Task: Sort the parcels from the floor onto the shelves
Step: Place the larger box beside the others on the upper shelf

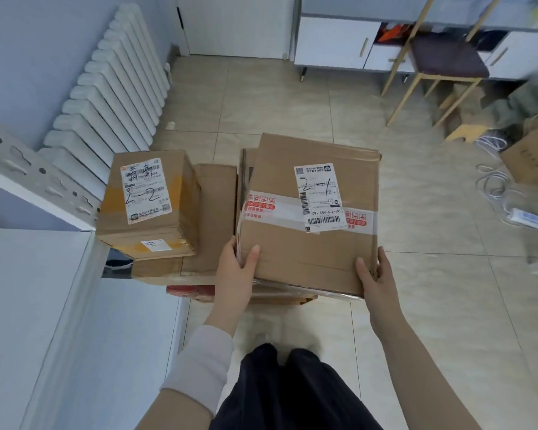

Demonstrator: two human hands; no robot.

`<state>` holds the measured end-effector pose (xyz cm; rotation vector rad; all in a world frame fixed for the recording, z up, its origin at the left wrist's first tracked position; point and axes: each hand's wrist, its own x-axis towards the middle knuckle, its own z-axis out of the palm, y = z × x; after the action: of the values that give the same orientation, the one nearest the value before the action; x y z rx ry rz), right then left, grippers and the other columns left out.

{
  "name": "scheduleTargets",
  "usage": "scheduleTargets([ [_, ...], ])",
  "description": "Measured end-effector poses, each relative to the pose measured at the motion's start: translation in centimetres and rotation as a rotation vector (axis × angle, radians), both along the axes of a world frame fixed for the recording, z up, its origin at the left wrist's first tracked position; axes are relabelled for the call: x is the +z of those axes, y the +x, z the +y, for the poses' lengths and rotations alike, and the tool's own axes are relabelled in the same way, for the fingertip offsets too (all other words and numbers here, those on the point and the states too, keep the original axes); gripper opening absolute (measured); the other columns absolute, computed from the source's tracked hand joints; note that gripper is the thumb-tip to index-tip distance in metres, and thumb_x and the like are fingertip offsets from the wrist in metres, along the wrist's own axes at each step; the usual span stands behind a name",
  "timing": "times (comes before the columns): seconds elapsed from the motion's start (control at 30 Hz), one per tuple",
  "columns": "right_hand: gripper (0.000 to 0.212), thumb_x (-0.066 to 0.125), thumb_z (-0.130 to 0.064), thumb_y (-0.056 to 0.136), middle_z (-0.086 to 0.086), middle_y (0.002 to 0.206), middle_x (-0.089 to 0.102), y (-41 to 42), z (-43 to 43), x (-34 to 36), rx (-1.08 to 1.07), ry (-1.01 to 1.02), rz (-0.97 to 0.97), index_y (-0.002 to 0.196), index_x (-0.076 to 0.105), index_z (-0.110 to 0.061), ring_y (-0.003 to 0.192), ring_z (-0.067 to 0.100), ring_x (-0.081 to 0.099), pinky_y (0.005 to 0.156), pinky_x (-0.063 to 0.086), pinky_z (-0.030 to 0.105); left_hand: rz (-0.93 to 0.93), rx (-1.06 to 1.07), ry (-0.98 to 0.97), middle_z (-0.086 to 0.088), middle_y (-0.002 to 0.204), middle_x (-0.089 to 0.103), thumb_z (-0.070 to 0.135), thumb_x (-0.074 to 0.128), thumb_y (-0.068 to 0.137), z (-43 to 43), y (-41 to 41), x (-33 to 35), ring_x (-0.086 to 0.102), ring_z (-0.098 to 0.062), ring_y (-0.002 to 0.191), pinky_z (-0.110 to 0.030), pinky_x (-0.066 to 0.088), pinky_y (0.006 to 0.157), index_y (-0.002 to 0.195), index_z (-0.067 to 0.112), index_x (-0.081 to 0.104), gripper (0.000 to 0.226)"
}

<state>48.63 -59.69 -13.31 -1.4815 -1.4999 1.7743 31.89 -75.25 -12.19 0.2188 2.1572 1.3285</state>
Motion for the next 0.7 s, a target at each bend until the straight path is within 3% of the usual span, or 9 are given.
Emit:
scheduleTargets([
  [0.27, 0.065, 0.053, -0.026, 0.094, -0.004, 0.150, 0.034, 10.5, 2.5, 1.6, -0.265, 0.025, -0.011, 0.149, 0.018, -0.025, 0.131, 0.012, 0.040, 0.110, 0.036, 0.039, 0.049, -0.292, 0.045, 0.009, 0.119, 0.059, 0.034, 0.050, 0.093, 7.1, 7.4, 1.3, 0.055, -0.013, 0.112, -0.034, 0.046, 0.095, 0.128, 0.031, 0.044, 0.035],
  [0.43, 0.064, 0.052, -0.022, 0.095, -0.004, 0.150, 0.033, 20.0, 4.0, 2.8, -0.445, 0.059, 0.000, 0.149, 0.019, -0.024, 0.132, 0.012, 0.038, 0.110, 0.034, 0.035, 0.024, -0.475, 0.089, 0.017, 0.108, 0.054, 0.034, 0.057, 0.090, 12.8, 15.7, 2.3, 0.052, 0.000, 0.097, -0.005, 0.037, 0.074, 0.119, 0.029, 0.044, 0.033],
  [0.57, 0.063, 0.051, -0.023, 0.095, -0.006, 0.149, 0.033, 28.4, 5.5, 4.0, -0.595, 0.112, -0.015, 0.149, 0.018, -0.025, 0.132, 0.010, 0.038, 0.106, 0.034, 0.027, 0.024, -0.611, 0.115, 0.009, 0.117, 0.053, 0.038, 0.061, 0.086, 17.7, 23.4, 2.7, 0.053, -0.010, 0.109, -0.023, 0.040, 0.087, 0.133, 0.017, 0.041, 0.055],
  [0.7, 0.062, 0.050, -0.022, 0.096, -0.007, 0.148, 0.034, 36.5, 6.4, 5.8, -0.758, 0.188, -0.016, 0.149, 0.018, -0.024, 0.125, 0.005, 0.039, 0.101, 0.033, 0.022, 0.047, -0.774, 0.168, 0.009, 0.109, 0.053, 0.034, 0.061, 0.087, 22.5, 31.4, 3.9, 0.054, -0.011, 0.103, -0.020, 0.039, 0.080, 0.128, 0.014, 0.043, 0.050],
])
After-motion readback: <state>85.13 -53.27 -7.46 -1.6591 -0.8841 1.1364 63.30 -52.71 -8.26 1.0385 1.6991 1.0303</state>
